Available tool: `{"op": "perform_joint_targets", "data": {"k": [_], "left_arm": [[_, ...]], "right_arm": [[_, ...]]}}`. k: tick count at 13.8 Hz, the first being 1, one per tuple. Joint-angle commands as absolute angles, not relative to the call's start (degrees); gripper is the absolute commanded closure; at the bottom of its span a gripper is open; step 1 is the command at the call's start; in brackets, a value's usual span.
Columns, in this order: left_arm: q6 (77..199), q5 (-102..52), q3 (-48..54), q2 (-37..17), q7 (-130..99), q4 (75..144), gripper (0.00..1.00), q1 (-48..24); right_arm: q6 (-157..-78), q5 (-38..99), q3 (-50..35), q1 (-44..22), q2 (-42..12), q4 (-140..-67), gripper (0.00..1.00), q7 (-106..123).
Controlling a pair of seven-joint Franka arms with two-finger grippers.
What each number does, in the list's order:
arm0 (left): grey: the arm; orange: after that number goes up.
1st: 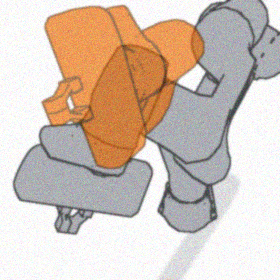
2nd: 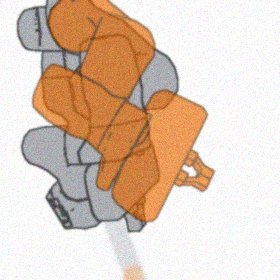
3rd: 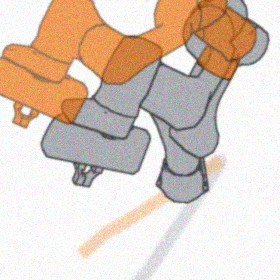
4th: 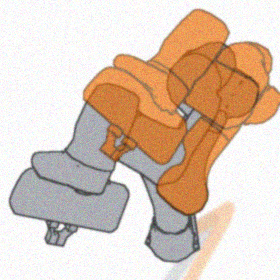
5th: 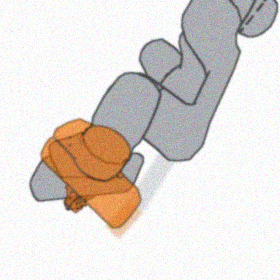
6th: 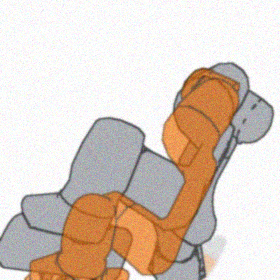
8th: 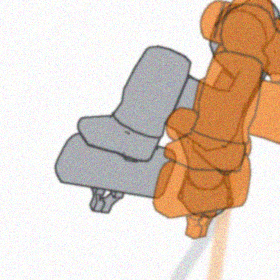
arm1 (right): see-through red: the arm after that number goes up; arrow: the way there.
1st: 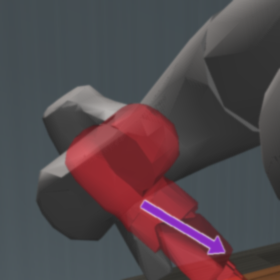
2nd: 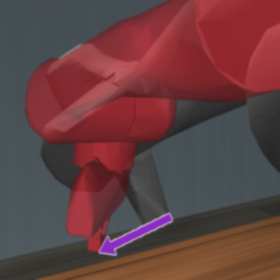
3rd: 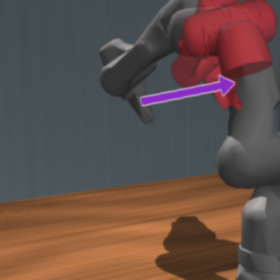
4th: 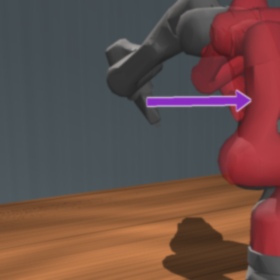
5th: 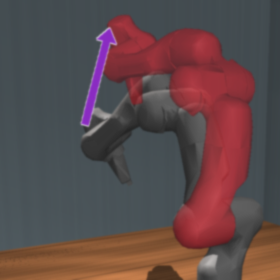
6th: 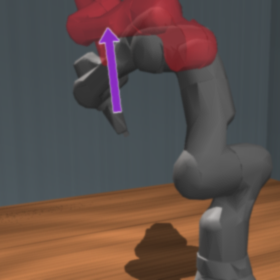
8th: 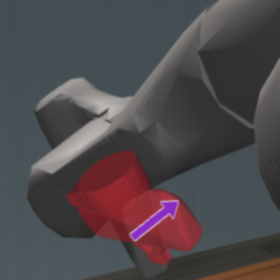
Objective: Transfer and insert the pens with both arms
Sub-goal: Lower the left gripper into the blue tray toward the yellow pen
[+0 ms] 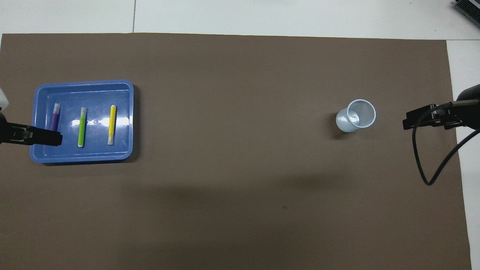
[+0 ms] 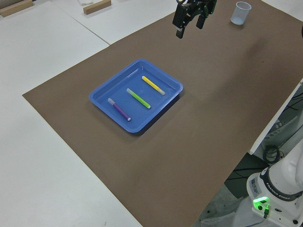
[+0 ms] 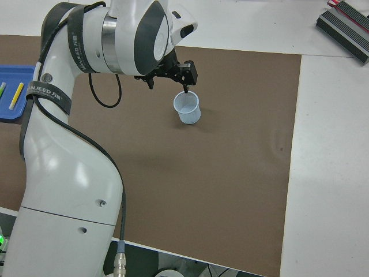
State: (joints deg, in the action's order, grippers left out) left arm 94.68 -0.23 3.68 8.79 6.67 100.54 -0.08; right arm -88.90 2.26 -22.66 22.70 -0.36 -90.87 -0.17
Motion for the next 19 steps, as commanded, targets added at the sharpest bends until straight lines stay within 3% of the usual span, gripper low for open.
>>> {"op": "perform_joint_targets", "data": {"k": [1, 10, 14, 19], "left_arm": [[91.34, -1.66, 2.9, 3.54, 6.42, 93.2, 0.0, -0.62], [90.79, -1.67, 3.08, 5.53, 8.43, 97.11, 0.0, -0.44], [101.75, -1.67, 2.9, 12.29, 12.9, 111.85, 0.03, 0.0], [105.55, -1.67, 2.64, 12.83, 14.5, 116.36, 0.0, 3.43]], "right_arm": [[-88.6, 1.58, -23.2, 22.94, 1.58, -92.54, 0.0, 0.27], [-88.77, 1.58, -23.12, 23.38, 1.93, -92.9, 0.0, 0.88], [-87.63, 1.58, -23.12, 23.47, 2.2, -92.46, 0.0, 1.05], [-87.01, 1.5, -22.85, 23.38, 3.86, -92.81, 0.0, 2.19]]}}
